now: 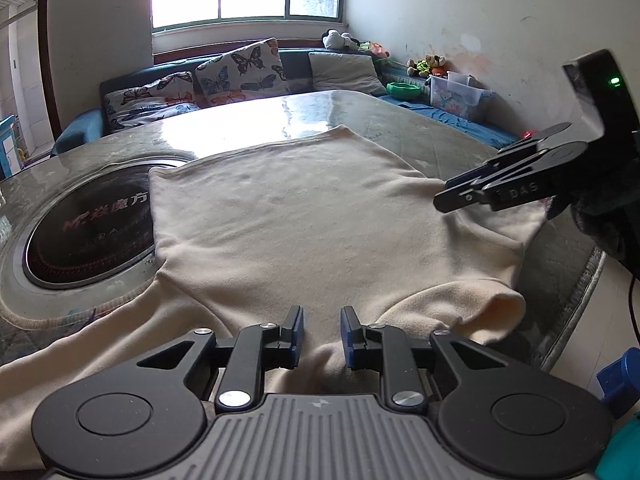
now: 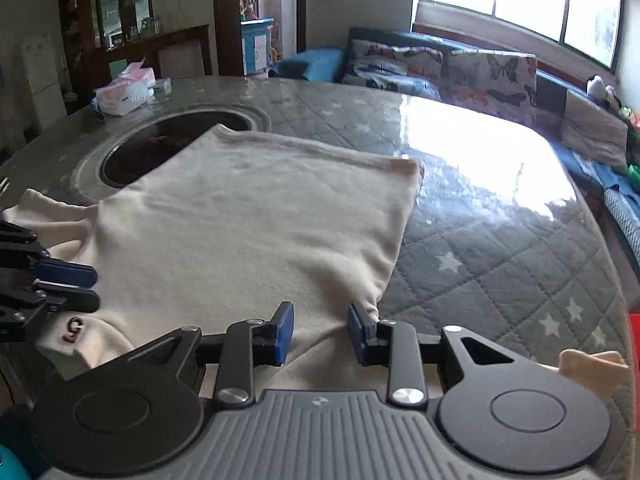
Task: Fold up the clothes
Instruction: 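Release the hem and smooth the sweatshirt flat with both grippers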
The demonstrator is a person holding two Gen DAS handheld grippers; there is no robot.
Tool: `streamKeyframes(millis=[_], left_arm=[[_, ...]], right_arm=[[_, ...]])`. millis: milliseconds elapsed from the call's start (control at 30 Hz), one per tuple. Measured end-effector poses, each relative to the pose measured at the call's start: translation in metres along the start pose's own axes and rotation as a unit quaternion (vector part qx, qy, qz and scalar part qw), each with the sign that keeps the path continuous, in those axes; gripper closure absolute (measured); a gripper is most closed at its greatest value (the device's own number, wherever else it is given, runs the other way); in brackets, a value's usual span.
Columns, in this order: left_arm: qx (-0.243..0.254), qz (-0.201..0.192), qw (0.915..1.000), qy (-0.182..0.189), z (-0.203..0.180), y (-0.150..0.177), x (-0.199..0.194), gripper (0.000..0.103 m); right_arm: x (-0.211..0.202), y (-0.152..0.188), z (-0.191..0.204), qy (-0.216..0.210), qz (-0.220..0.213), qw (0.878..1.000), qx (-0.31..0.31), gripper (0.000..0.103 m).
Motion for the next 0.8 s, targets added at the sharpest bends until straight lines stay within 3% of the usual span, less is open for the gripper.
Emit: streamKeyframes(millis=[167, 267, 433, 567, 800], left_arm=[[0.005, -0.005, 1.0000, 0.003, -0.004, -0.009, 0.001, 0.080], [0.008, -0.014, 0.9999, 0.005, -0.008, -0.018, 0.002, 0.067], [0.015, -0.028, 0.9994, 0.014, -0.020, -0.035, 0.007, 0.064], [0.025, -0.035, 0.9986, 0.031, -0.039, -0.045, 0.019, 0.059], [0.030, -0.019, 0.9972, 0.066, -0.075, -0.042, 0.044, 0.058]], right_arm=[[-0.018, 0.004, 0.019, -0.025, -0.004, 1.000, -0.017, 0.072], [-0.026, 0.013, 0.027, -0.036, 0.002, 0.999, -0.022, 0.065], [-0.040, 0.029, 0.041, -0.055, 0.012, 0.998, -0.028, 0.064], [-0.059, 0.017, 0.008, -0.021, -0.024, 0.999, 0.021, 0.061], [-0.057, 0.033, -0.071, 0.067, -0.027, 0.993, 0.092, 0.061]])
Point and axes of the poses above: each gripper's, at about its wrist camera, not at the fingertips, and x roughly the way its jaws point, z to its left, y to its underside, the point moved 10 cm from there along x, roughly the way its jaws point, and after that the axes turned 12 degrees about -z, right-handed, at the moved point
